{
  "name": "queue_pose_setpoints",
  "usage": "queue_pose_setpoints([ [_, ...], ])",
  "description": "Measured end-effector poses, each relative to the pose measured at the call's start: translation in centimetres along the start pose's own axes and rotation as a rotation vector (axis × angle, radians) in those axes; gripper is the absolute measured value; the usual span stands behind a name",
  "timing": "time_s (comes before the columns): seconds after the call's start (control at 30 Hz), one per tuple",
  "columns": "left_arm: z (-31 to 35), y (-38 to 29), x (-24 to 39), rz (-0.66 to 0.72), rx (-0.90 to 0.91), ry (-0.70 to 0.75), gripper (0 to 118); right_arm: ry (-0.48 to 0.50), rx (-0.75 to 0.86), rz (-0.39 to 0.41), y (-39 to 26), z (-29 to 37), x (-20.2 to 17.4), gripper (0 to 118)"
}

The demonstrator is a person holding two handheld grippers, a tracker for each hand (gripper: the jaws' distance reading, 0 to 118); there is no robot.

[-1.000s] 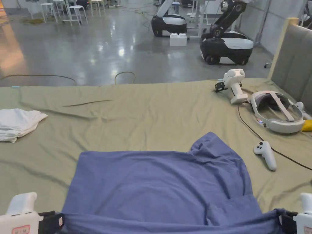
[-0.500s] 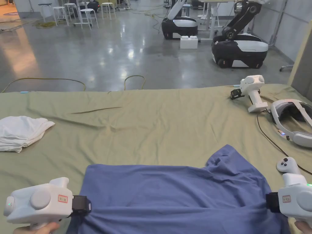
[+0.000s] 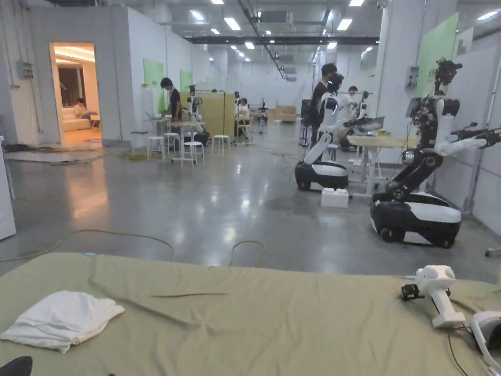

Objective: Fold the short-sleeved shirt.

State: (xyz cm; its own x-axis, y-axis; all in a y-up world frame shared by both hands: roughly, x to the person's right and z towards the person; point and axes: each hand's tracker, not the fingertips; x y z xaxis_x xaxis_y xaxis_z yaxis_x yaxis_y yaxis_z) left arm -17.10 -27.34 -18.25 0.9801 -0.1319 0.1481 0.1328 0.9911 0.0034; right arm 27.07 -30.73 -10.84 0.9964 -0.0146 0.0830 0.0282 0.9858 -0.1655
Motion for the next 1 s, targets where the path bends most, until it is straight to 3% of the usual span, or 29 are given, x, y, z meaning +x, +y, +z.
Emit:
queue_pose_setpoints([
  [0.1,3.9,1.9,1.1,0.004,0.042,0.006,89,-0.009,0.074,0.045,2.0,3.7,-3.1,74],
  [0.13,4.6,2.4,1.5,0.008,0.046,0.004,82,-0.004,0.093,0.067,2.3,4.6,-3.7,71],
  [0.17,5.6,2.8,2.0,0.009,0.045,0.008,69,-0.006,0.108,0.082,2.7,5.2,-4.3,67],
  [0.2,6.5,3.0,2.6,0.0,0.044,0.028,29,-0.014,0.117,0.1,2.9,6.0,-4.8,61],
  [0.23,7.3,2.9,3.1,-0.028,0.036,0.056,1,-0.024,0.124,0.106,3.1,6.6,-5.3,56],
  [0.27,8.3,2.9,3.6,-0.071,0.077,0.1,1,-0.033,0.13,0.109,3.2,7.2,-5.8,46],
  [0.3,9.0,2.8,4.0,-0.078,0.096,0.14,1,-0.028,0.124,0.113,3.0,7.5,-5.5,14],
  [0.33,9.5,2.9,4.1,-0.078,0.08,0.098,1,-0.026,0.128,0.117,2.9,7.9,-5.6,0],
  [0.5,10.3,3.5,3.8,0.06,0.0,-0.035,0,-0.03,0.139,0.092,2.3,8.6,-5.8,0],
  [0.6,10.1,3.7,3.3,0.064,0.02,-0.093,0,-0.055,0.142,0.092,2.5,8.1,-5.6,0],
  [0.73,9.7,4.1,3.5,0.077,0.03,-0.084,0,-0.035,0.135,0.043,2.8,7.9,-4.9,0],
  [0.97,8.4,3.1,2.4,0.11,0.019,-0.068,0,-0.047,0.101,0.037,2.1,7.3,-4.3,0],
  [1.0,7.9,2.6,2.0,0.131,0.027,-0.079,12,-0.048,0.099,0.026,1.9,7.2,-4.1,0],
])
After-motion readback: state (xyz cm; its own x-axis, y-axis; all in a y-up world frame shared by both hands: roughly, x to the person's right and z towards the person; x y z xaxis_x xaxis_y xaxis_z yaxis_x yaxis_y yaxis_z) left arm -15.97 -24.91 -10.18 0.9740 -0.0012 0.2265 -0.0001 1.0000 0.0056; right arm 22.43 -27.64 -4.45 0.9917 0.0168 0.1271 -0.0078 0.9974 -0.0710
